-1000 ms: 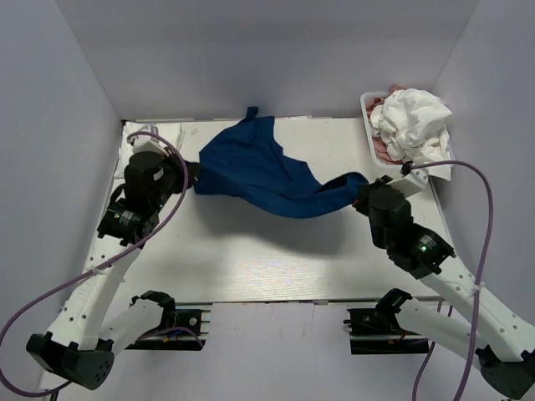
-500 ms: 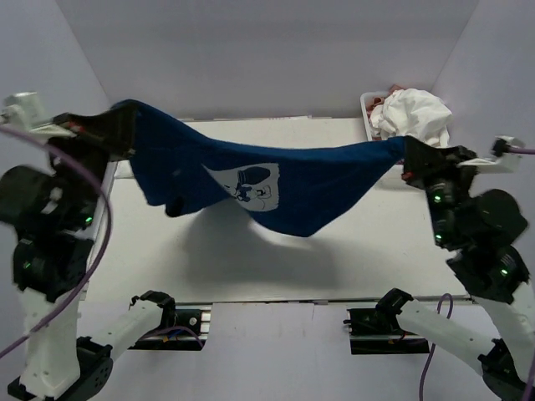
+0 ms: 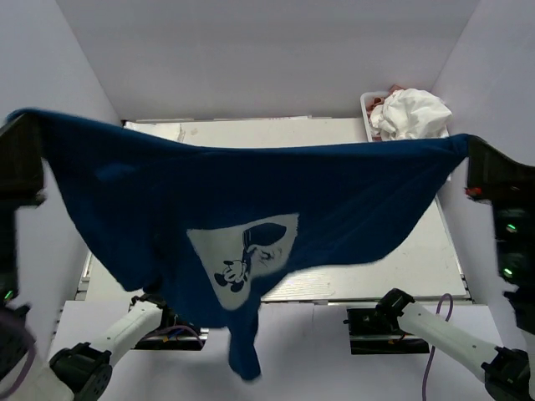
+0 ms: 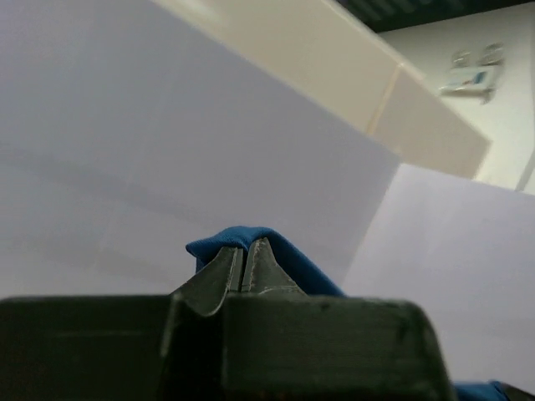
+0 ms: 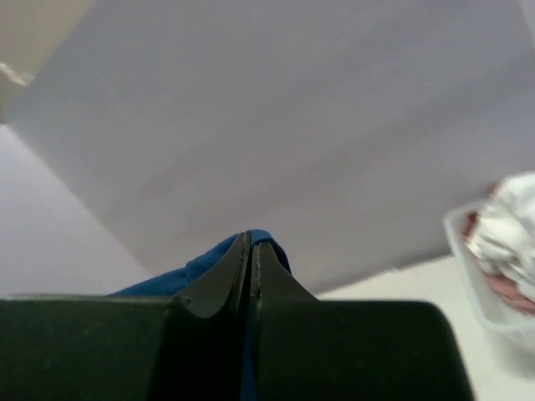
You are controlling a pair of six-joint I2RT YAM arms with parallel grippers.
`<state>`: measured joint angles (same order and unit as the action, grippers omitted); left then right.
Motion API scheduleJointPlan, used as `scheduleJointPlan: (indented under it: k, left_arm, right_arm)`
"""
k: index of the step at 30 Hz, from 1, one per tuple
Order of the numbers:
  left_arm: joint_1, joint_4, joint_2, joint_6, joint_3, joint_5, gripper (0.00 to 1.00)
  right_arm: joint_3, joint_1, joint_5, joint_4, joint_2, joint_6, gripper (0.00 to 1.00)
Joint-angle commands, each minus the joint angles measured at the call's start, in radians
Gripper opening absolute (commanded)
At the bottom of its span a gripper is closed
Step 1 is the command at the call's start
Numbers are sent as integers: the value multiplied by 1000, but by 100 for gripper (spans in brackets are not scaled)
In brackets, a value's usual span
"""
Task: Fold and stack the t-shirts
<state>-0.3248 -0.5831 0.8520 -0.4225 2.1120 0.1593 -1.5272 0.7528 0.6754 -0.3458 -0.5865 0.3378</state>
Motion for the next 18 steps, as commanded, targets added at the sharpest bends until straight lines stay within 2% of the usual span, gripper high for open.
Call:
scheduleJointPlan:
  k: [1,3,5,8,11,12,13,14,15,16,17,18]
  left_arm:
    - [-11,-2,156,25,-145,138,0]
    - [-11,48,208,25,-220,256,0]
    - [-2,75,261,36,-315,313,0]
    - [7,104,421,25,-401,408,0]
    - [36,137,632,15,-466,445,0]
    - [46,167,694,14,-477,419,0]
    - [67,195,828,24,-462,384,0]
    - [67,195,907,33,-461,369,1]
    - [82,204,991,48,-392,343,6]
    - [92,174,1084,48,-327,332,25]
    - [104,123,1272,39,-143,310,36]
    - [104,52,1368,39,-27,292,47]
  right_arm:
    - [95,0,231,37,-93,-52,0]
    - [153,0,326,155,-114,-97,0]
    - [245,-4,413,218,-186,-112,0]
    - [323,-33,438,248,-332,-99,0]
    - [372,-128,331,271,-555,-7,0]
    - [363,-182,285,237,-605,38,0]
    - [339,-232,169,244,-698,74,0]
    - [338,-280,124,245,-810,69,0]
    - [299,-300,21,234,-869,66,0]
    - [215,-322,-29,200,-1053,76,0]
    - [129,-372,-109,191,-1117,63,24]
    - [77,-383,-175,161,-1177,69,36]
